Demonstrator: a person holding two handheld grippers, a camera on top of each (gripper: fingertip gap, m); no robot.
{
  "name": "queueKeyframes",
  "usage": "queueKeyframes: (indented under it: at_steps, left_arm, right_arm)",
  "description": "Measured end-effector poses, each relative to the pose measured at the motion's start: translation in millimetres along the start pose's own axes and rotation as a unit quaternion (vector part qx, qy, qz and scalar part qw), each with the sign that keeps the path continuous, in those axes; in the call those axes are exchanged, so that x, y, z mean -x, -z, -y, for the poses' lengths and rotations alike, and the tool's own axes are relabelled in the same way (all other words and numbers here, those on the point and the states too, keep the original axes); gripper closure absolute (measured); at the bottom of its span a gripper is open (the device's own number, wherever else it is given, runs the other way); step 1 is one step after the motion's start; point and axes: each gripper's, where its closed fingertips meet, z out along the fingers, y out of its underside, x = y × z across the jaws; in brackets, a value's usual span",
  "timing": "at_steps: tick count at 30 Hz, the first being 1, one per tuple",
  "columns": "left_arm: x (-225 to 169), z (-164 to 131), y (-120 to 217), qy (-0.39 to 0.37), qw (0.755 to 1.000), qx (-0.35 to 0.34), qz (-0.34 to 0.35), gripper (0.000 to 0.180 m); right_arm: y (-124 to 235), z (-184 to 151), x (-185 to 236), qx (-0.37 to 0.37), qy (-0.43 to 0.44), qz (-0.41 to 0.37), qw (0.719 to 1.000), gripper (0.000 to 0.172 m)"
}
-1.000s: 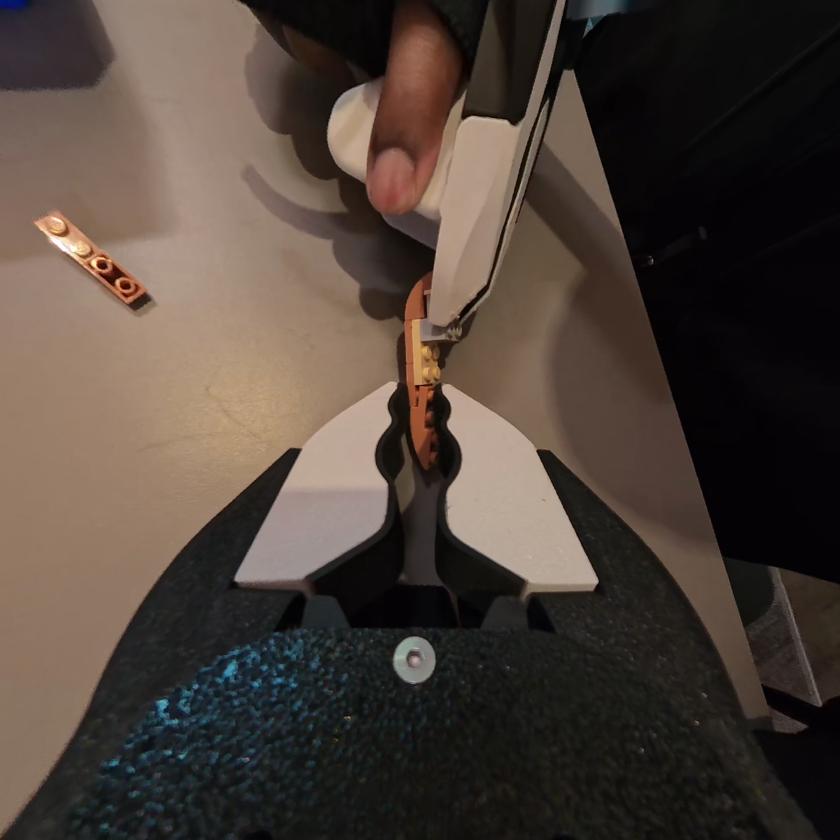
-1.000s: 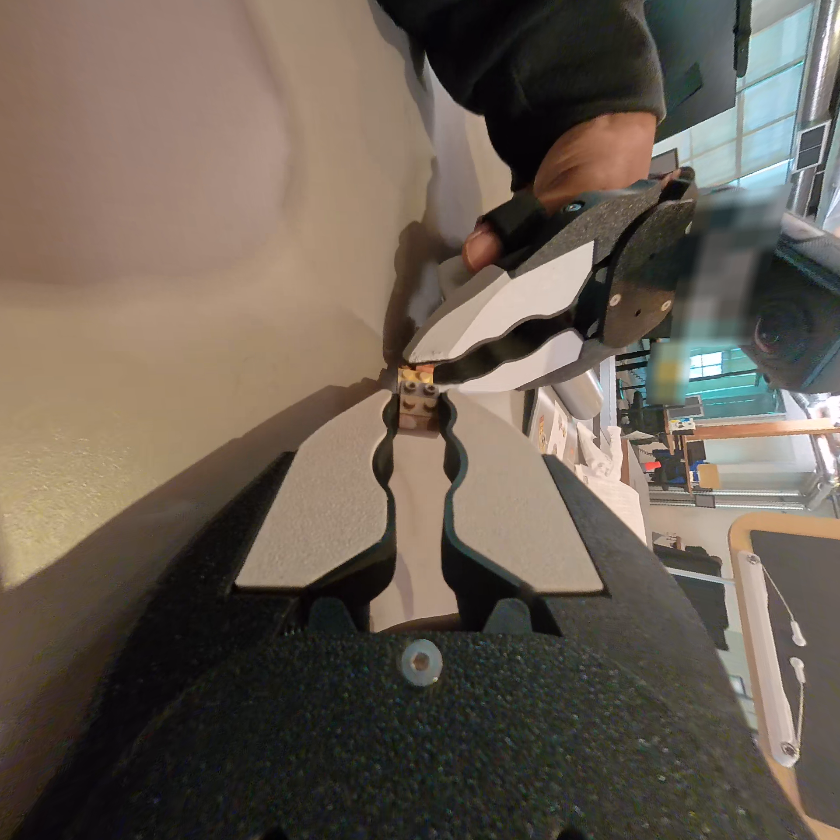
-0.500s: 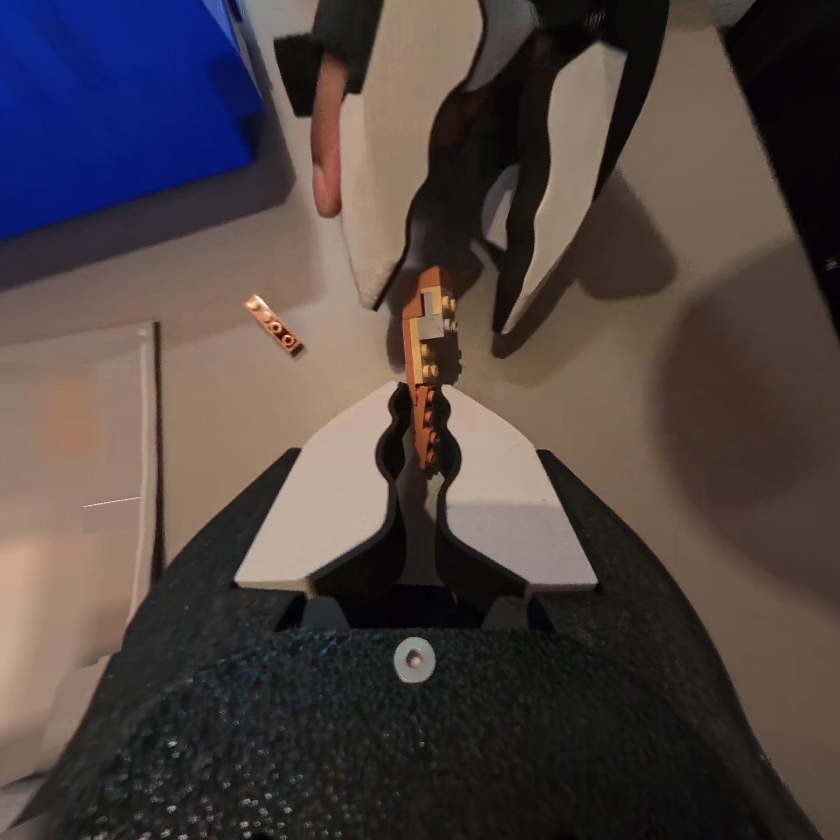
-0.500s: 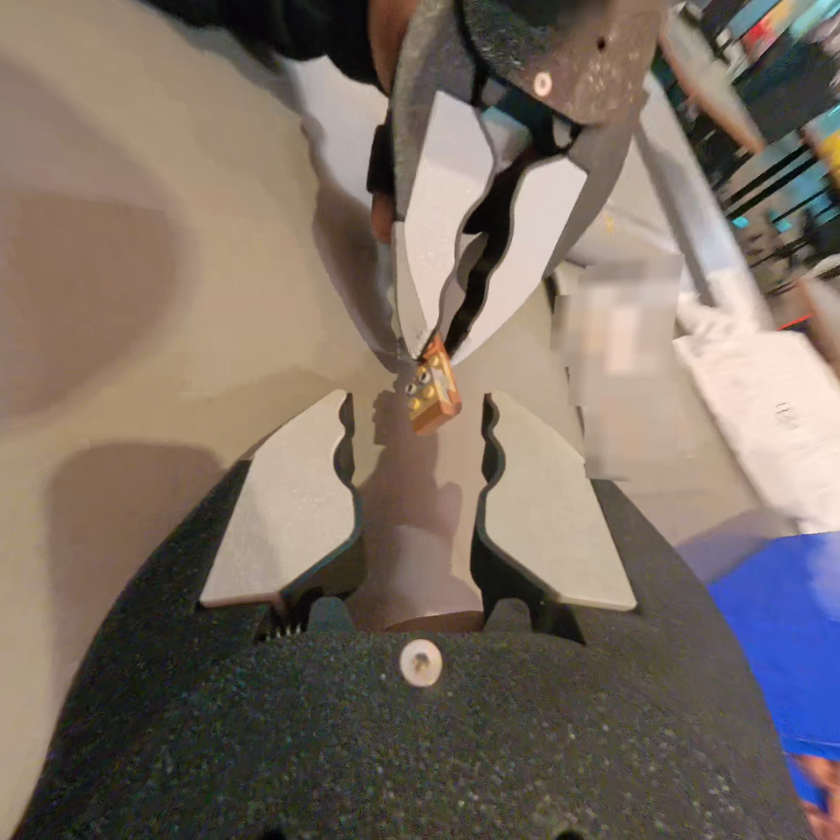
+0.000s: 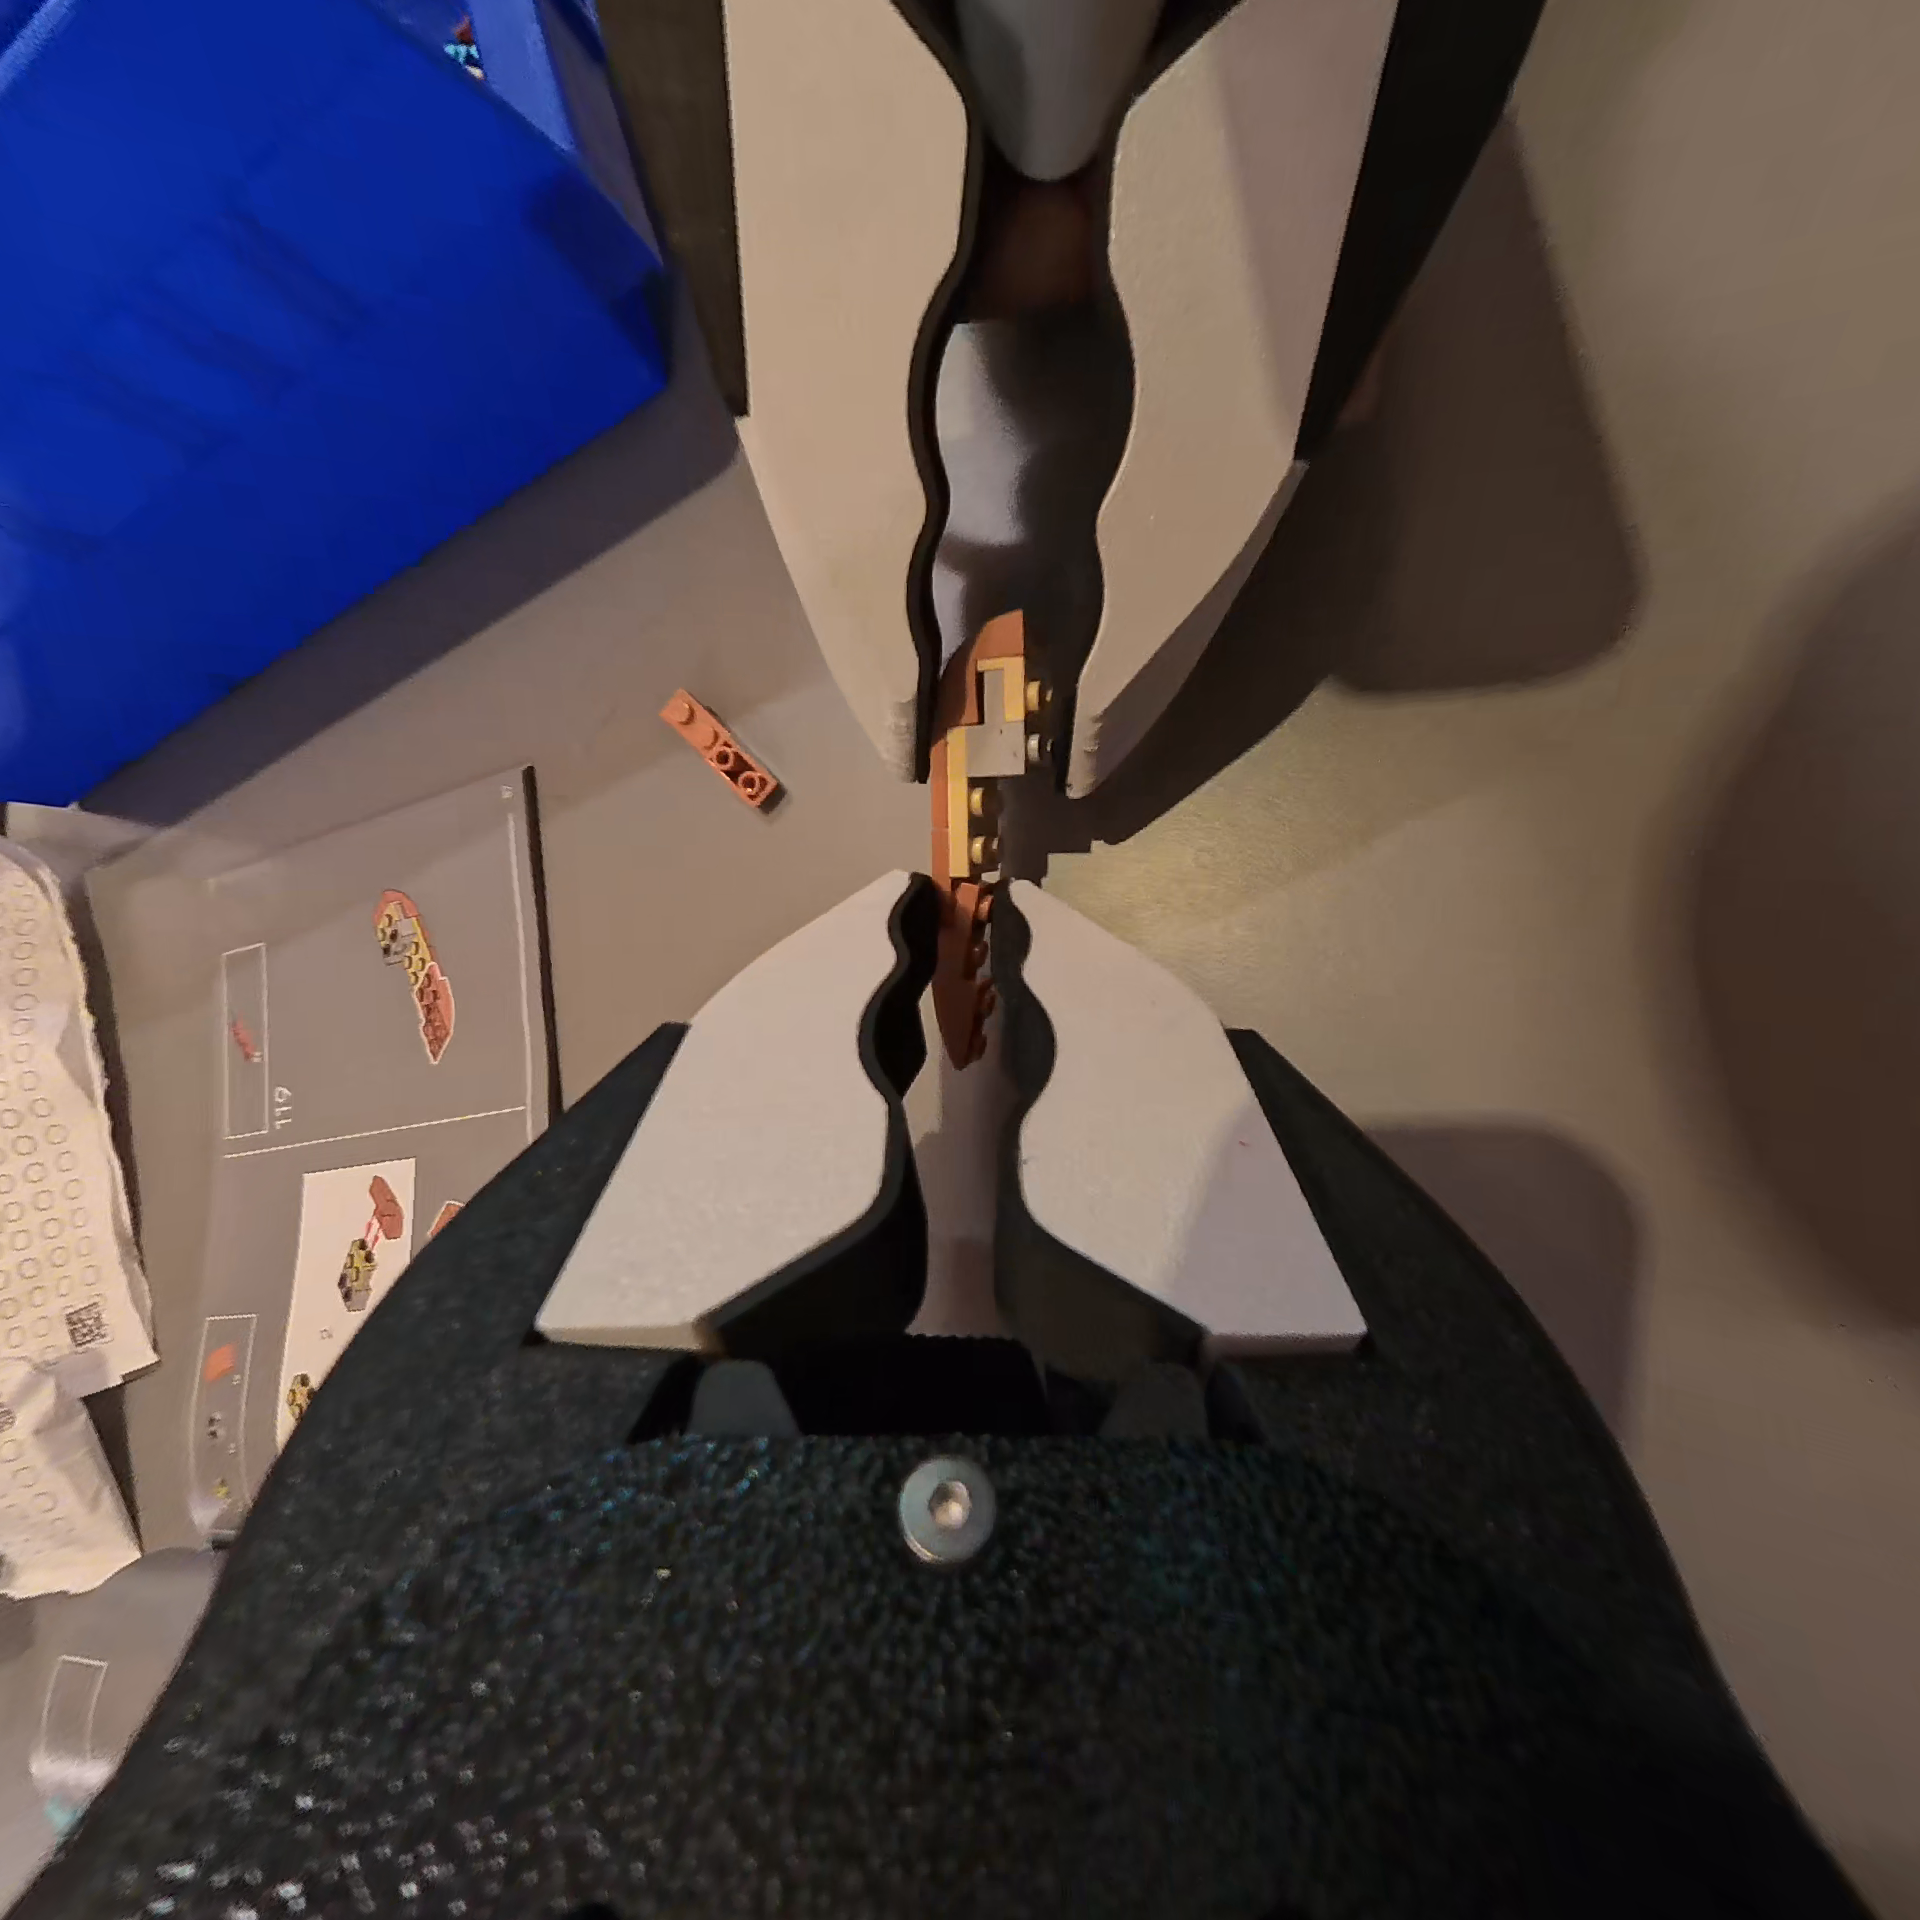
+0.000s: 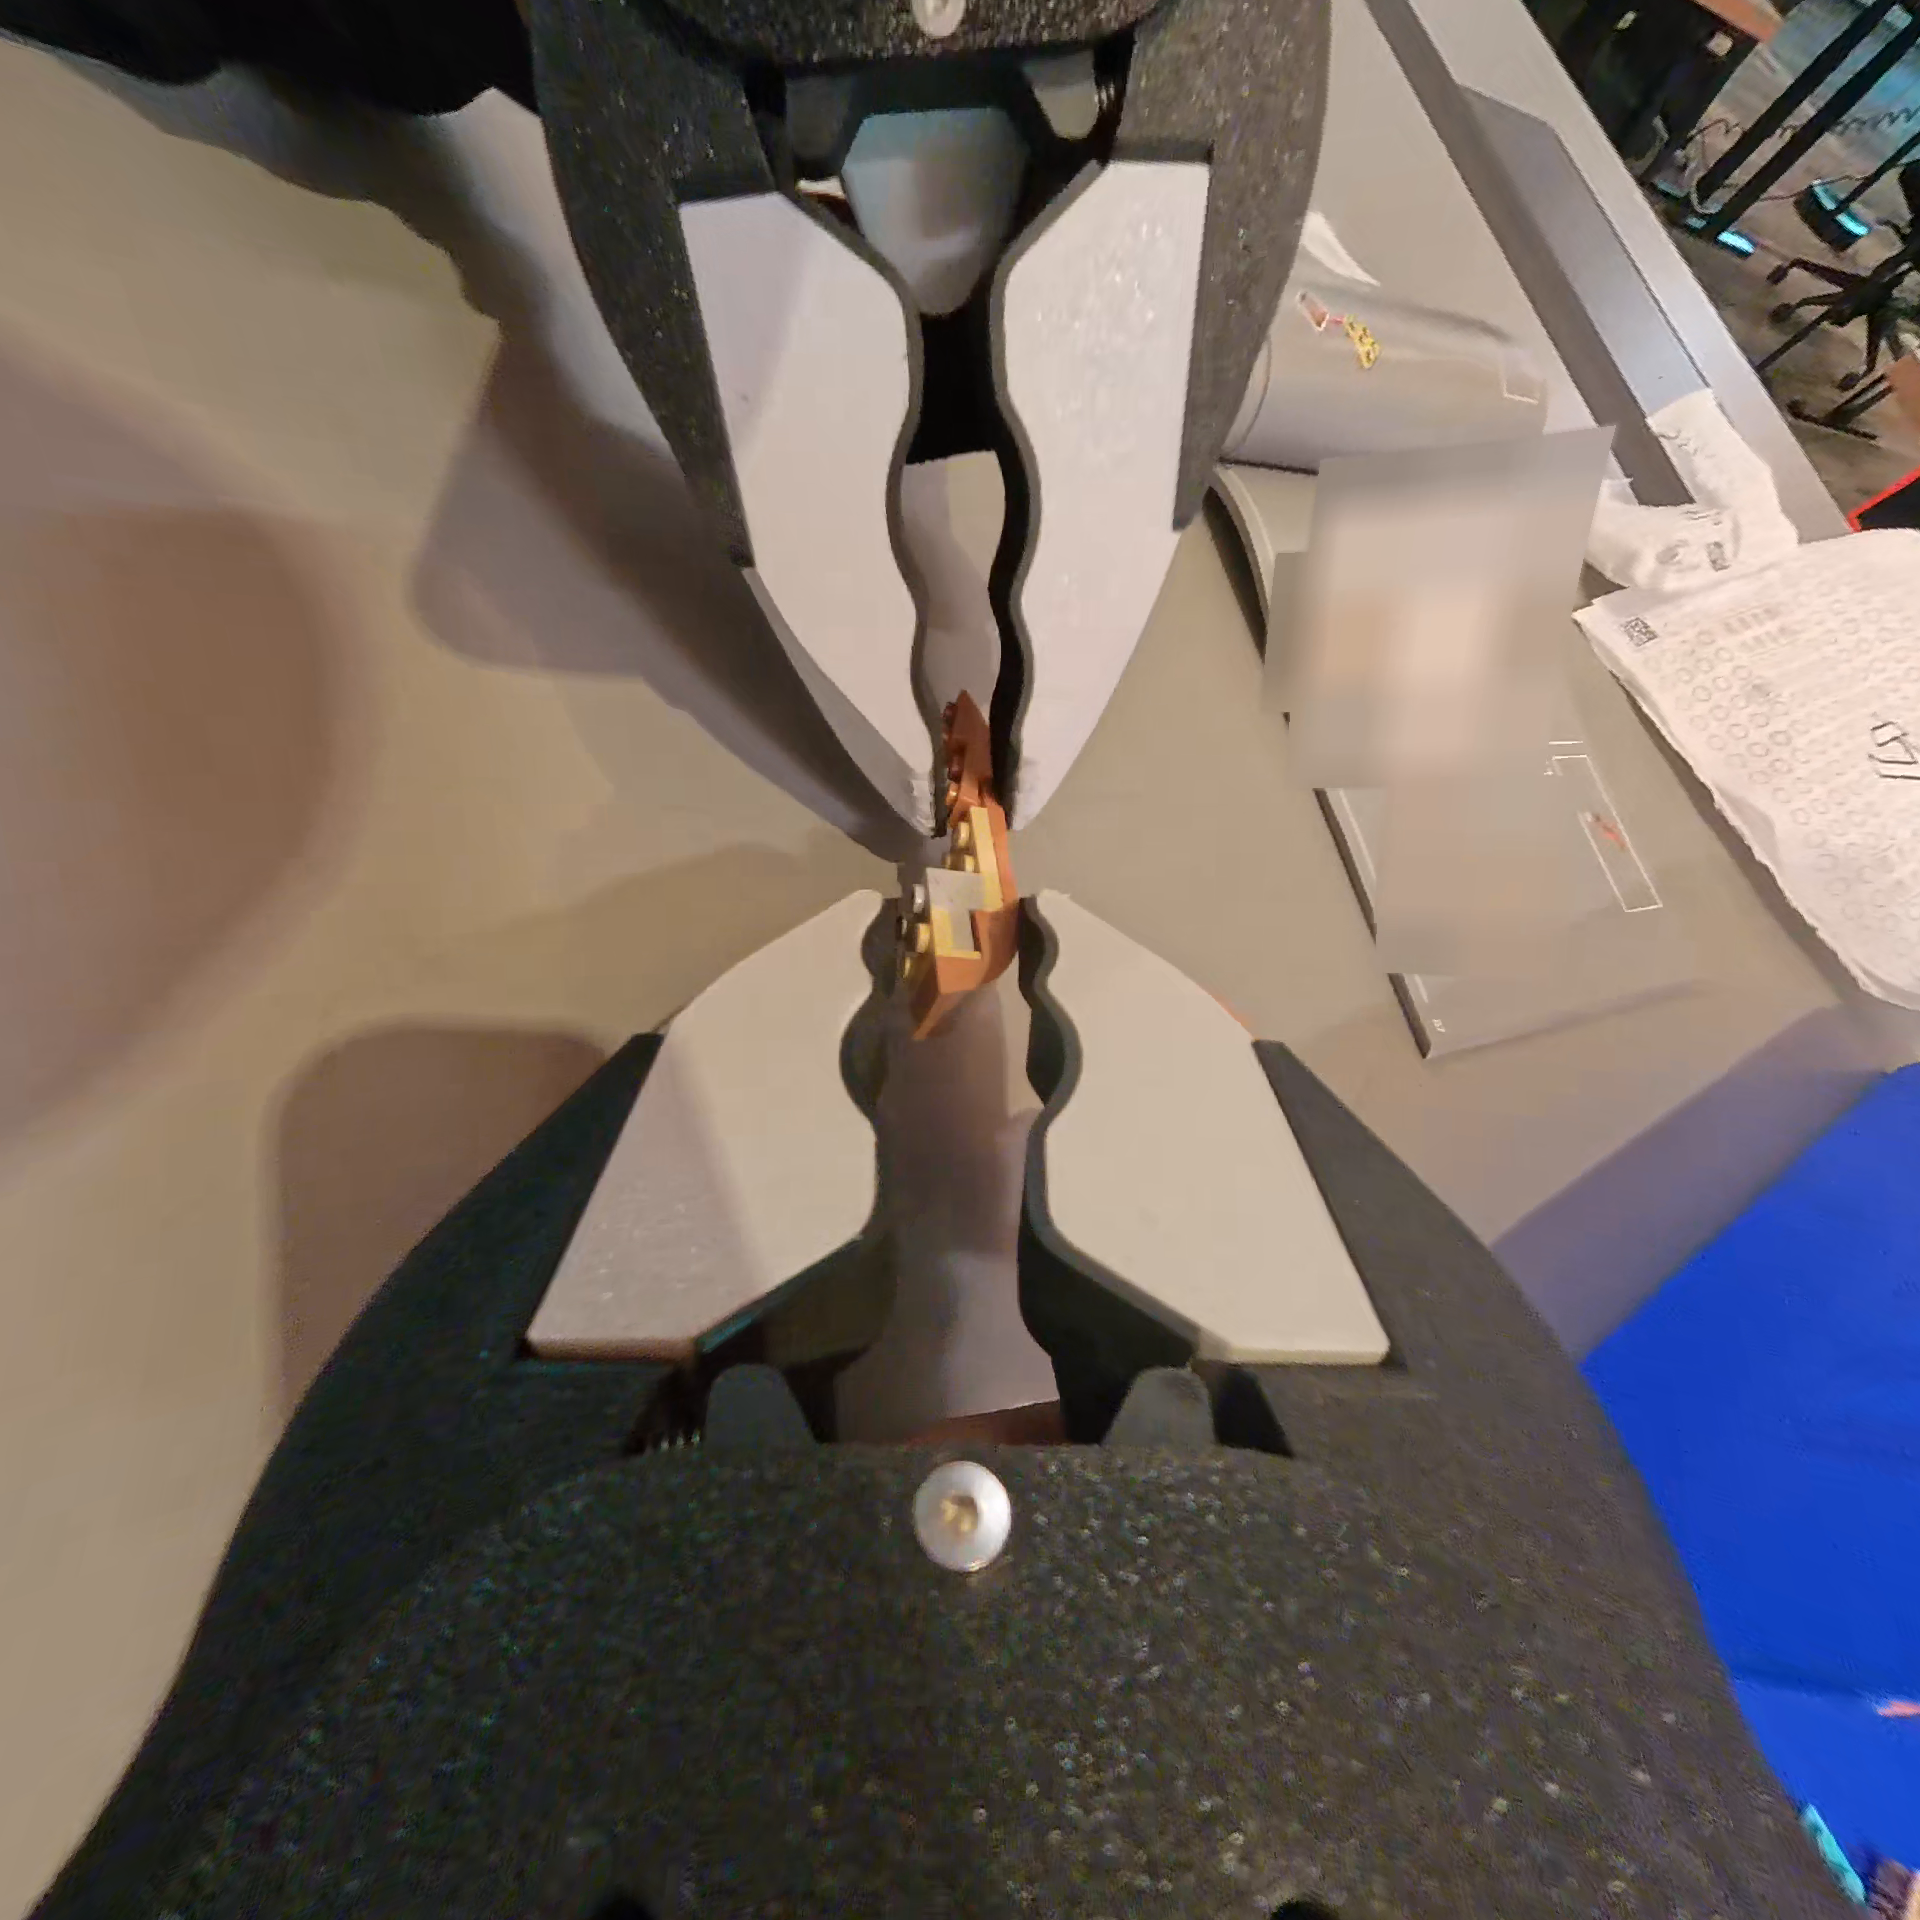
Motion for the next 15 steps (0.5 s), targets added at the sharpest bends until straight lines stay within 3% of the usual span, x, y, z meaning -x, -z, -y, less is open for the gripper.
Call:
queueKeyframes:
  at_steps: [11,15]
  left_arm:
    - [9.0,2.3,-5.7,0.010,0.998,0.011,0.058,0.171]
    - [4.7,-0.3,-10.5,0.019,0.999,0.009,0.039,0.171]
  right_arm:
    - [2.7,0.2,-10.0,-0.006,-0.008,-0.030,1.000,0.152]
    - [0.3,-3.5,-6.6,0.006,0.000,-0.023,1.000,0.152]
